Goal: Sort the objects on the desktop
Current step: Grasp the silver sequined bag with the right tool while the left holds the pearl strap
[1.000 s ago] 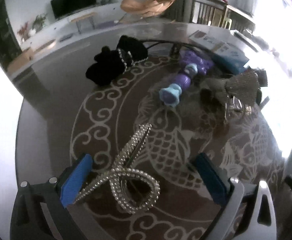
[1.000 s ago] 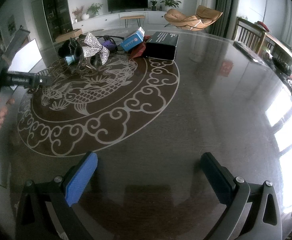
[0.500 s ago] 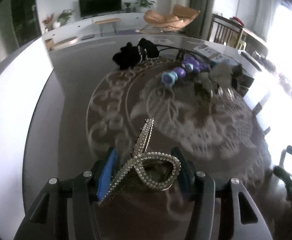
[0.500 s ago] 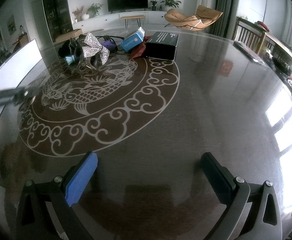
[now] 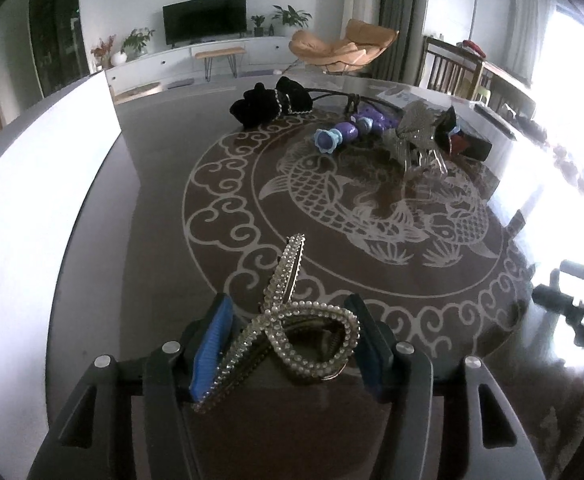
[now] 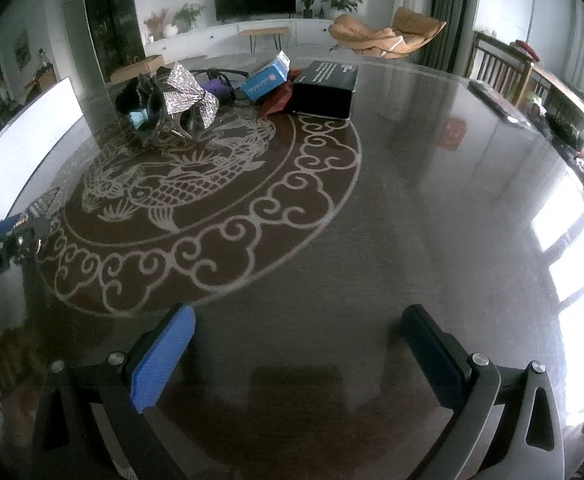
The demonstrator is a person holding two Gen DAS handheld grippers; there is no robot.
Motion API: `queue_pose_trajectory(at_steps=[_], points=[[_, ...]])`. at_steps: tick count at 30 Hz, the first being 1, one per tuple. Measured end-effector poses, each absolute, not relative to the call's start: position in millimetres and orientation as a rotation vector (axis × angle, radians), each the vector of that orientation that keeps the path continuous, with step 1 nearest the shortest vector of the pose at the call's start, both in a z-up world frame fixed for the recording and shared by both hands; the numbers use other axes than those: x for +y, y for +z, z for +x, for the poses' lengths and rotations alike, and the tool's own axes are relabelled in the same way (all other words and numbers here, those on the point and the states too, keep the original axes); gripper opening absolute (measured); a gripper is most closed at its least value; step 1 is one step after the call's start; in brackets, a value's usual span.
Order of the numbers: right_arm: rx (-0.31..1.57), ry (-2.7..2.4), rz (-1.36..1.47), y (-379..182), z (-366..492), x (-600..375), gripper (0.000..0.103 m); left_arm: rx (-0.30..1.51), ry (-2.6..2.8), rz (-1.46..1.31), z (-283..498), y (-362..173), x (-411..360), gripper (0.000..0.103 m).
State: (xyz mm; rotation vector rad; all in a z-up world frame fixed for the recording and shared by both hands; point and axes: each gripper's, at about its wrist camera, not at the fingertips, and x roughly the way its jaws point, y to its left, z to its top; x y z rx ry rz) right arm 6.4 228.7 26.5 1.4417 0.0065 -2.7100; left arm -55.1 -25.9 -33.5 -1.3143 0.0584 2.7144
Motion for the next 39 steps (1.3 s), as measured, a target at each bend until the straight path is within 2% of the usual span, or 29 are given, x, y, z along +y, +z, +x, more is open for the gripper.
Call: queue_pose_trajectory(at_steps=[3, 7, 12, 13, 14, 15, 16, 20, 26, 30, 31, 33, 34, 35, 37, 39], points=[[-0.112, -2.607, 1.399, 37.5, -22.1, 203.1, 0.103, 0.062, 2.715, -1.315, -52.3, -34.3, -26.1, 0.058], [-0.026, -2.587, 1.366, 56.3, -78.2, 148.3, 0.103, 0.082, 2.719, -1.320, -52.4, -35.2, -24.4, 0.059], [0.047, -2.623, 1.457, 52.3, -131.7, 121.8, 0.102, 0.081, 2.719, -1.319, -51.7, -35.0, -24.7, 0.059], [0.033, -2.635, 1.462, 51.3, -138.3, 122.8, 0.096, 0.081, 2.719, -1.319, -51.7, -35.0, -24.7, 0.058], [0.006, -2.641, 1.471, 49.1, -144.0, 125.2, 0.078, 0.081, 2.719, -1.319, -51.8, -34.9, -24.8, 0.059], [-0.029, -2.629, 1.494, 45.8, -147.5, 128.4, 0.065, 0.081, 2.719, -1.319, -51.8, -35.0, -24.7, 0.059], [-0.076, -2.603, 1.514, 42.1, -150.0, 131.9, 0.043, 0.081, 2.719, -1.319, -51.8, -35.1, -24.7, 0.059], [-0.054, -2.617, 1.412, 45.2, -125.6, 136.0, 0.028, 0.081, 2.719, -1.319, -51.9, -35.2, -24.7, 0.058], [-0.060, -2.579, 1.282, 43.3, -22.2, 164.8, 0.028, 0.081, 2.720, -1.317, -51.6, -34.9, -24.7, 0.059], [-0.049, -2.579, 1.267, 43.7, 42.2, 191.1, 0.029, -0.001, 2.715, -1.309, -34.9, -33.3, -27.0, 0.058], [-0.035, -2.583, 1.267, 43.8, 54.8, 194.8, 0.034, -0.003, 2.711, -1.306, -28.6, -33.3, -25.8, 0.058], [0.012, -2.591, 1.284, 42.8, 71.4, 201.4, 0.066, 0.015, 2.713, -1.311, -17.9, -33.9, -21.9, 0.062], [0.045, -2.607, 1.281, 43.0, 79.4, 203.5, 0.088, 0.024, 2.704, -1.316, -15.6, -34.8, -19.9, 0.077], [0.085, -2.628, 1.258, 44.9, 85.3, 206.6, 0.094, 0.034, 2.691, -1.330, -15.1, -36.8, -18.4, 0.090], [0.137, -2.633, 1.239, 46.9, 82.2, 212.7, 0.094, 0.035, 2.682, -1.344, -17.8, -37.2, -18.7, 0.093], [0.168, -2.610, 1.252, 47.8, 75.3, 207.0, 0.094, 0.047, 2.675, -1.370, -22.6, -38.7, -17.8, 0.103]])
